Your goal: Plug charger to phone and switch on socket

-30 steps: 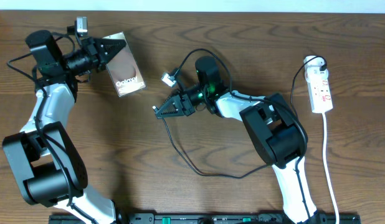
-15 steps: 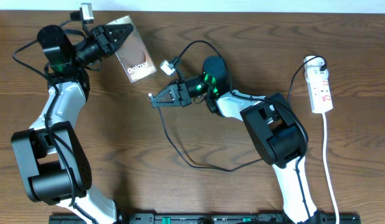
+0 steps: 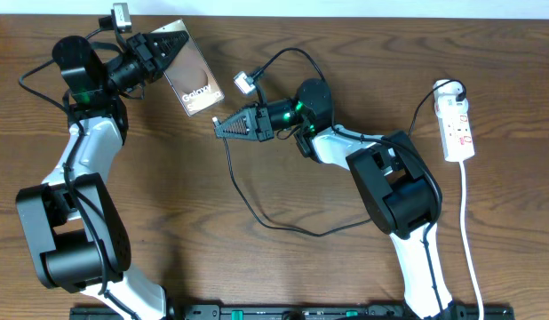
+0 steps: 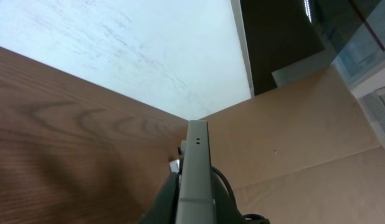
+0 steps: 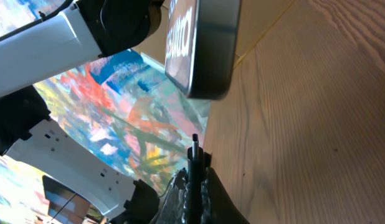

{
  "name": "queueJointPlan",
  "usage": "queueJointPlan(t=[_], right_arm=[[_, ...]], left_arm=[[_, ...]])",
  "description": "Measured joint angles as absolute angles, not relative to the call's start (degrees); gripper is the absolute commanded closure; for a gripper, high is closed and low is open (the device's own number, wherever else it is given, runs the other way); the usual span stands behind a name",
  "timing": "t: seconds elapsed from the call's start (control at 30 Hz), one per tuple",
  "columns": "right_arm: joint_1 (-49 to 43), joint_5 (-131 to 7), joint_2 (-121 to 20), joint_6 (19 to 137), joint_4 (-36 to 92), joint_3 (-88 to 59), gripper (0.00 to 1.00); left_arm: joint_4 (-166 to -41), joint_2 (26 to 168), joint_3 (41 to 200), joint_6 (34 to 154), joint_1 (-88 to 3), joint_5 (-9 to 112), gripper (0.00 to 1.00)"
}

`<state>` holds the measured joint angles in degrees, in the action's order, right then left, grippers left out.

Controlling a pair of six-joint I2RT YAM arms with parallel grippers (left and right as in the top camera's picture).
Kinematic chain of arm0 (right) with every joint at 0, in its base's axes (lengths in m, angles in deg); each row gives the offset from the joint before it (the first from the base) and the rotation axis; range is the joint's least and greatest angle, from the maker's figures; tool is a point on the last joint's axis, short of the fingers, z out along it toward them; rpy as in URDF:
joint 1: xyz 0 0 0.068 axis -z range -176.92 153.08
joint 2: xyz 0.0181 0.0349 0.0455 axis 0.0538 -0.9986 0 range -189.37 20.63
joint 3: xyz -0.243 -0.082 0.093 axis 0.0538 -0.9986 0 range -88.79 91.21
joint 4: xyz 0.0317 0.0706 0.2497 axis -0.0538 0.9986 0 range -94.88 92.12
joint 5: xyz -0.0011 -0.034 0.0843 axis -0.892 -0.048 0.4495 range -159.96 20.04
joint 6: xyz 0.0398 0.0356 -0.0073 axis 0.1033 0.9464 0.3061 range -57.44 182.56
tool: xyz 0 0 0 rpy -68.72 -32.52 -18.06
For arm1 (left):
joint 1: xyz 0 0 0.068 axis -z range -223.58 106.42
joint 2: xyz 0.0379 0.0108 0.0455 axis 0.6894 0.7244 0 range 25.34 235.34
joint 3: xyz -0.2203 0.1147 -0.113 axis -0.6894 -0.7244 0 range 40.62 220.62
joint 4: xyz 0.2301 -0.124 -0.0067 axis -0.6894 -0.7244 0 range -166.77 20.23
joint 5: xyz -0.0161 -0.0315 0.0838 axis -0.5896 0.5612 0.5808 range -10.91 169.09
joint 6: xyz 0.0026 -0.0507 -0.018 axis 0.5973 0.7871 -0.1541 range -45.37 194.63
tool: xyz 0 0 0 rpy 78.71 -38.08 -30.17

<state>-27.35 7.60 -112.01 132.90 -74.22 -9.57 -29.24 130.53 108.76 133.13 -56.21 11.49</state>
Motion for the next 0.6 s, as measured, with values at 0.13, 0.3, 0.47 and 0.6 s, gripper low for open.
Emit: queueJointPlan(t=[0.13, 0.3, 0.47, 0.6], right_arm=[[-27.35, 7.62, -112.01, 133.12, -74.24, -8.87, 0.99], [-27.35, 7.66, -112.01, 133.56, -74.31, -6.93, 0.99], [-27.35, 7.73, -112.01, 134.15, -74.37, -5.53, 0.99], [-27.35, 7.73, -112.01, 134.15, -74.37, -5.53, 0.99]], left_arm=[[-29.24, 130.53, 108.76, 133.15, -56.21, 11.45, 0.93], [-29.24, 130.53, 108.76, 133.13, -56.21, 10.36, 0.92], [-29.24, 130.53, 108.76, 133.13, -56.21, 10.2, 0.93], [-29.24, 130.53, 108.76, 133.13, -56.21, 10.23, 0.93]])
